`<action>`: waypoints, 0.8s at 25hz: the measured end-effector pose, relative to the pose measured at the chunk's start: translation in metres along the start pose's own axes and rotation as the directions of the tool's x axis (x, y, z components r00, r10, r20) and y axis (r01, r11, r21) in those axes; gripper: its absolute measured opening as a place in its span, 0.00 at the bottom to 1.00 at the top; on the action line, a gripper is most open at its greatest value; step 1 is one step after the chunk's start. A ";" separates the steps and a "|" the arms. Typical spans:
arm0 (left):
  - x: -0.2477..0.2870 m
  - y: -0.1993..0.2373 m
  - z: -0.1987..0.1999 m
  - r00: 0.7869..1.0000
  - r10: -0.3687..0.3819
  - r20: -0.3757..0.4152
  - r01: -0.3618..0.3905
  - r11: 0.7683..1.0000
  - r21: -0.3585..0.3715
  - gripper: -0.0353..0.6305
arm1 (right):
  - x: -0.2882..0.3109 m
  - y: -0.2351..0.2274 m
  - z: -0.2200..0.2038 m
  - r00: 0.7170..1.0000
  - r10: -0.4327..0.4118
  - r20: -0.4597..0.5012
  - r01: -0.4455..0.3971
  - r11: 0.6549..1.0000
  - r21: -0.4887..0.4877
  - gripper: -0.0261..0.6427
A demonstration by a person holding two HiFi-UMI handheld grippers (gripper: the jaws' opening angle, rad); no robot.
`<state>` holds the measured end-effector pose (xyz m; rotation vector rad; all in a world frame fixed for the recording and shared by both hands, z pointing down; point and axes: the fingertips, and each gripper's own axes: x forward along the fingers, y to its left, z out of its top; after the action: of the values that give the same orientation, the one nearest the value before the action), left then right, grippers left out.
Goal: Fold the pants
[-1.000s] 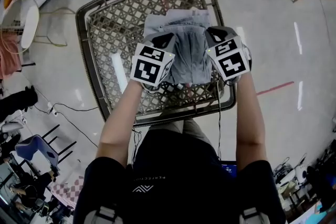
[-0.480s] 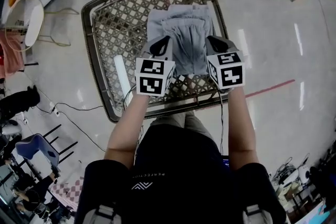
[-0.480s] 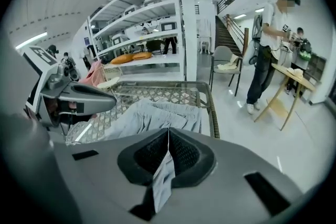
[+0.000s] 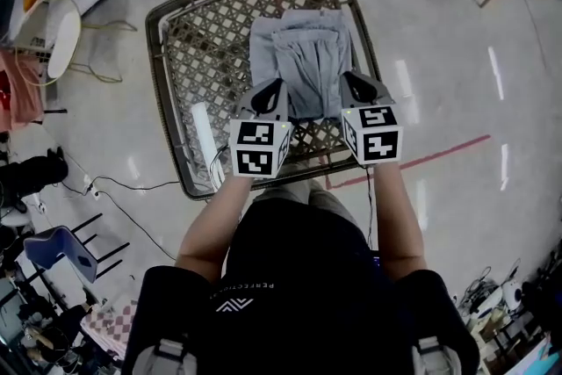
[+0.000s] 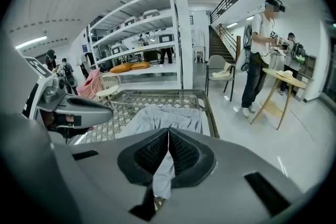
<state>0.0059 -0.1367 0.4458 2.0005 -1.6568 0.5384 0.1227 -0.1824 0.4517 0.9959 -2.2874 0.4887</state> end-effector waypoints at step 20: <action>-0.053 -0.018 -0.038 0.999 -0.013 -0.047 0.011 0.999 -0.046 0.07 | -0.047 0.025 -0.034 1.000 0.016 0.017 -0.018 0.997 0.072 0.09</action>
<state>0.0140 -0.0696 0.4429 1.9492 -1.6131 0.5352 0.1423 -0.1232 0.4446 1.0191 -2.3084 0.5755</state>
